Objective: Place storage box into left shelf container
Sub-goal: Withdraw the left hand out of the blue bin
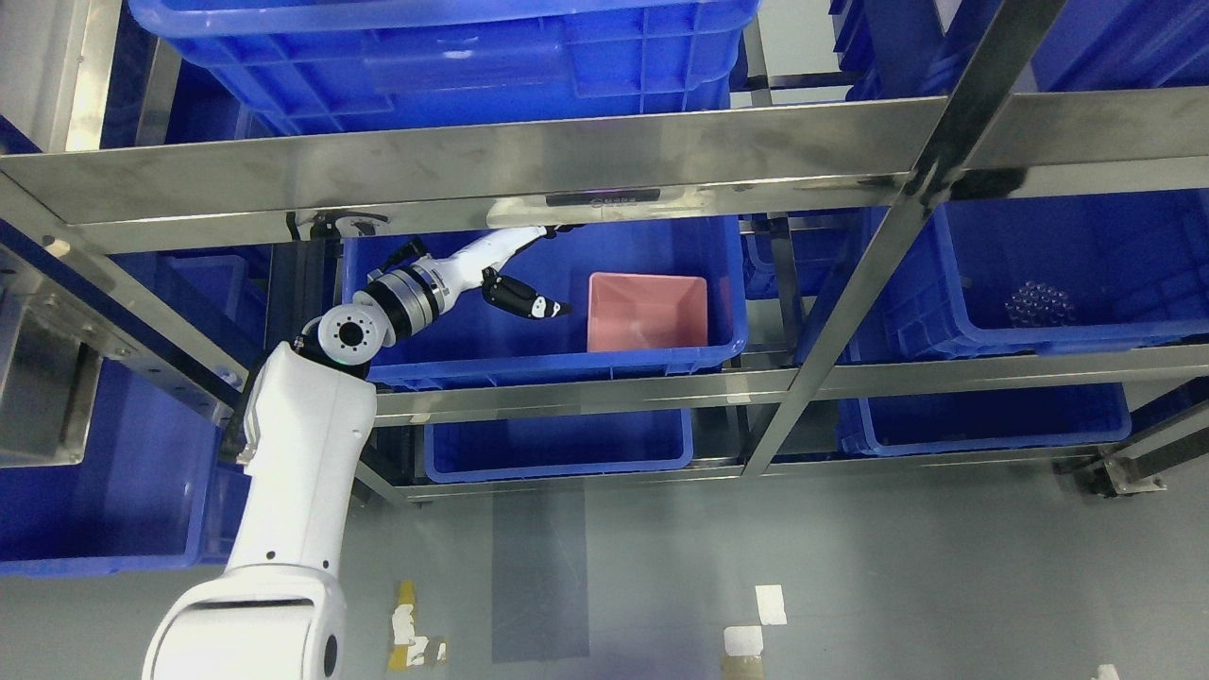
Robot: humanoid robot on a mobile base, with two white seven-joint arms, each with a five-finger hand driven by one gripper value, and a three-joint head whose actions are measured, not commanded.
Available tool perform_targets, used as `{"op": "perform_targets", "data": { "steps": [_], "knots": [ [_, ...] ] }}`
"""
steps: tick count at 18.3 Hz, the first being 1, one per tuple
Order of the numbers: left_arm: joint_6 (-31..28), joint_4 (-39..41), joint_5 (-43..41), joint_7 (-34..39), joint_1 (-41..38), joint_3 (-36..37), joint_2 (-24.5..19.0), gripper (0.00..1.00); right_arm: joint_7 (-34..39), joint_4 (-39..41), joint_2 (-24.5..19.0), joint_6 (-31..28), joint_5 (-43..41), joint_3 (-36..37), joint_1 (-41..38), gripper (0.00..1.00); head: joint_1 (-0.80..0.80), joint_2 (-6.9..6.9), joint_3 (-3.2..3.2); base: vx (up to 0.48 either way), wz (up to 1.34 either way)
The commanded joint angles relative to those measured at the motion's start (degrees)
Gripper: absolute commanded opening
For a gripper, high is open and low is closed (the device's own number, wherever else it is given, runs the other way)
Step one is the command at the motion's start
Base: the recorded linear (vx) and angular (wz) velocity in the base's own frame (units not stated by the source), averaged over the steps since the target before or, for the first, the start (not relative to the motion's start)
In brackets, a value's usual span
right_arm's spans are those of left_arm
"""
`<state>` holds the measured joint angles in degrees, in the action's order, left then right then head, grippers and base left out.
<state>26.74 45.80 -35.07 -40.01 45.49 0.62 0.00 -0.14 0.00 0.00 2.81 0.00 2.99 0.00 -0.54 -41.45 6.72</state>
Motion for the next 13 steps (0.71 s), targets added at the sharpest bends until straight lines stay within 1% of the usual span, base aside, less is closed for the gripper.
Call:
{"op": "perform_targets", "data": {
  "steps": [1, 3, 5, 6, 7, 11, 13],
  "knots": [
    [-0.2, 4.1, 10.3, 0.3, -0.7, -6.6, -1.0, 0.98, 0.0, 1.0, 1.0, 0.1, -1.2, 0.0, 0.2, 1.0, 0.0, 0.0, 0.0, 0.0, 0.0],
    [-2.0, 6.7, 19.3, 1.8, -2.9, -5.6, -1.0, 0.99, 0.0, 1.0, 1.0, 0.0, -1.2, 0.0, 0.2, 1.0, 0.0, 0.0, 0.0, 0.0, 0.0],
    [-5.3, 12.2, 26.2, 7.7, -6.5, -3.7, -1.0, 1.0, 0.0, 1.0, 1.0, 0.0, -1.2, 0.0, 0.2, 1.0, 0.0, 0.0, 0.0, 0.0, 0.0],
    [-6.0, 14.8, 29.4, 10.7, -8.3, -2.2, -1.0, 1.0, 0.0, 1.0, 1.0, 0.0, -1.2, 0.0, 0.2, 1.0, 0.0, 0.0, 0.0, 0.0, 0.0],
    [-8.0, 19.8, 31.6, 14.8, -11.4, -0.3, -1.0, 1.0, 0.0, 1.0, 1.0, 0.0, -1.2, 0.0, 0.3, 1.0, 0.0, 0.0, 0.0, 0.0, 0.0],
    [-16.0, 37.6, 33.3, 28.1, -22.6, 6.8, -1.0, 1.0, 0.0, 1.0, 1.0, 0.1, -1.2, 0.0, 0.2, 1.0, 0.0, 0.0, 0.0, 0.0, 0.0],
    [-17.0, 44.1, 33.4, 31.4, -27.0, 8.3, -1.0, 1.0, 0.0, 1.0, 1.0, 0.1, -1.2, 0.0, 0.3, 1.0, 0.0, 0.0, 0.0, 0.0, 0.0]
  ]
}}
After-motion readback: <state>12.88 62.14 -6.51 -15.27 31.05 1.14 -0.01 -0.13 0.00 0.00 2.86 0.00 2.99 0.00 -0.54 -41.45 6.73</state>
